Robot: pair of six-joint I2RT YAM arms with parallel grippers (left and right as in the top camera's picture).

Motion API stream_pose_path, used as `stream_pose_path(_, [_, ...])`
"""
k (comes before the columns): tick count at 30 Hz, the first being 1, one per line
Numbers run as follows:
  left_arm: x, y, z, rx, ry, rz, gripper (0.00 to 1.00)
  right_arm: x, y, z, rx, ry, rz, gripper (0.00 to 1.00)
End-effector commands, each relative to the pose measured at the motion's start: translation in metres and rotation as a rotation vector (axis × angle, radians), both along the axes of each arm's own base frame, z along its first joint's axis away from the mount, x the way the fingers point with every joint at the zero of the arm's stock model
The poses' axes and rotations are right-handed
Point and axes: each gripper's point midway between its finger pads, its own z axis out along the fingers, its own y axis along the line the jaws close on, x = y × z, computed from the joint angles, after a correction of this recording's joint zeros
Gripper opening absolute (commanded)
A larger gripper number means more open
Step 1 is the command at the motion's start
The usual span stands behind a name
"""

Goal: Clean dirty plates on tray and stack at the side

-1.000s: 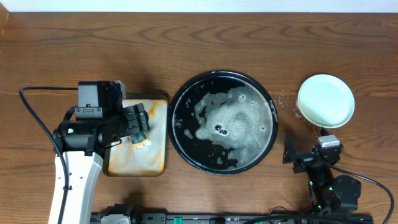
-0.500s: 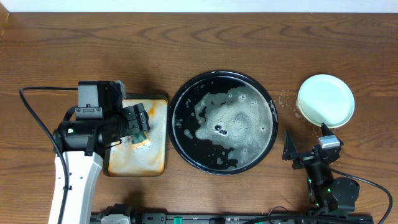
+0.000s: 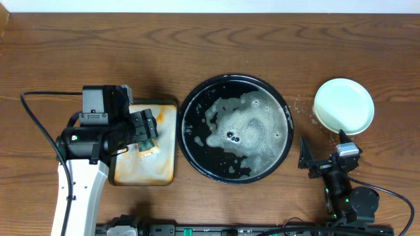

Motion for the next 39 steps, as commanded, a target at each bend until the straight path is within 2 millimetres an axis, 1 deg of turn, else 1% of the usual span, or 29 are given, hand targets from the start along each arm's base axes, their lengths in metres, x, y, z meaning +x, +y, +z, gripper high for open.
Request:
stream_pose_path(1, [0.003, 0.000, 0.011, 0.000, -0.034, -0.007, 0.84, 0.000, 0.001, 0.000, -0.003, -0.004, 0.007, 0.99])
stream_pose_path(3, [0.001, -0.001, 0.015, 0.005, -0.056, -0.013, 0.84, 0.000, 0.001, 0.000, -0.003, -0.004, 0.007, 0.99])
stream_pose_path(6, [0.006, 0.014, 0.026, 0.087, -0.156, 0.019, 0.84, 0.000, 0.001, 0.000, -0.003, -0.004, 0.007, 0.99])
stream_pose_path(10, [0.018, 0.016, 0.050, 0.094, -0.402, 0.033, 0.84, 0.000, 0.001, 0.000, -0.003, -0.004, 0.007, 0.99])
stream_pose_path(11, [0.019, 0.016, 0.056, 0.092, -0.513, 0.038, 0.84, 0.000, 0.001, 0.000, -0.003, -0.004, 0.007, 0.99])
stream_pose_path(12, [0.016, 0.016, 0.059, 0.090, -0.611, 0.042, 0.84, 0.000, 0.001, 0.000, -0.003, -0.004, 0.007, 0.99])
stream_pose_path(16, [0.002, 0.014, 0.057, 0.082, -0.769, 0.043, 0.84, 0.000, 0.001, 0.000, -0.003, -0.004, 0.007, 0.99])
stream_pose_path(21, [-0.020, 0.014, 0.050, 0.080, -0.885, 0.049, 0.84, 0.000, 0.001, 0.000, -0.003, -0.004, 0.007, 0.99])
stream_pose_path(27, [-0.040, 0.016, 0.054, 0.084, -1.013, 0.061, 0.84, 0.000, 0.001, 0.000, -0.003, -0.004, 0.007, 0.99])
stream_pose_path(31, [-0.044, 0.016, 0.043, 0.085, -1.044, 0.066, 0.84, 0.000, 0.001, 0.000, -0.003, -0.004, 0.007, 0.99])
stream_pose_path(33, [-0.040, 0.016, 0.032, 0.085, -1.032, 0.065, 0.84, 0.000, 0.001, 0.000, -0.003, -0.004, 0.007, 0.99])
stream_pose_path(39, [-0.028, 0.013, -0.013, 0.081, -0.987, 0.052, 0.84, 0.000, 0.001, 0.000, -0.003, -0.004, 0.007, 0.99])
